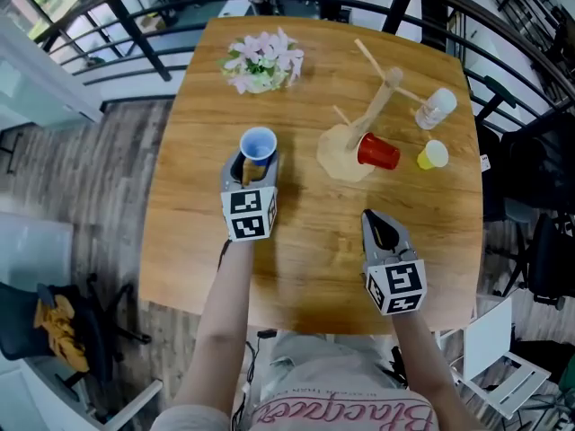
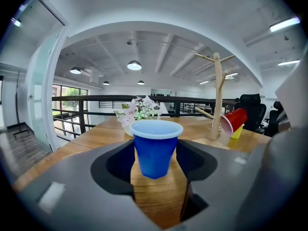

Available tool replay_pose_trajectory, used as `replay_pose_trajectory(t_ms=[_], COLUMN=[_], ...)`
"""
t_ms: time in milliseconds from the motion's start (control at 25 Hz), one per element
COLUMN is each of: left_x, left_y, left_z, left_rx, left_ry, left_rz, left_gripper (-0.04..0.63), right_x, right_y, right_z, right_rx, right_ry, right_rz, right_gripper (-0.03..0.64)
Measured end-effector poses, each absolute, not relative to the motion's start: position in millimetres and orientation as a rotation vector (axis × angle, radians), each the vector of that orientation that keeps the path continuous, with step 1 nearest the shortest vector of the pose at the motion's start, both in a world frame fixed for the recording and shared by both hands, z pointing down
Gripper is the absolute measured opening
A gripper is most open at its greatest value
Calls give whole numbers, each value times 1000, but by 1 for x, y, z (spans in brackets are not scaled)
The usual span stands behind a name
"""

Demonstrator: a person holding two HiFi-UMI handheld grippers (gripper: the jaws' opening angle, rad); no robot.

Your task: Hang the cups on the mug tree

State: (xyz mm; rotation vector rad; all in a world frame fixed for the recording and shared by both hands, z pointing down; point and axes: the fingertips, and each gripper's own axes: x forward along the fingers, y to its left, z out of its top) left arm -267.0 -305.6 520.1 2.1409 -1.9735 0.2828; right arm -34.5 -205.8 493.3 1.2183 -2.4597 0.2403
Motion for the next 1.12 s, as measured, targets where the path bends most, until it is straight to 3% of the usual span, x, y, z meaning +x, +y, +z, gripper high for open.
replay_pose_trajectory(t_ms=[1120], left_x=[-217], left_y=[-229], left_z=[401], left_rx=[2107], left_ry=[-2241], left_rz=[261], left_gripper=[281], right_x=[-4], right_y=[-202], right_z=[397], right_rx=[1118], right_ry=[-2727], right_rz=[36], right_gripper=[2])
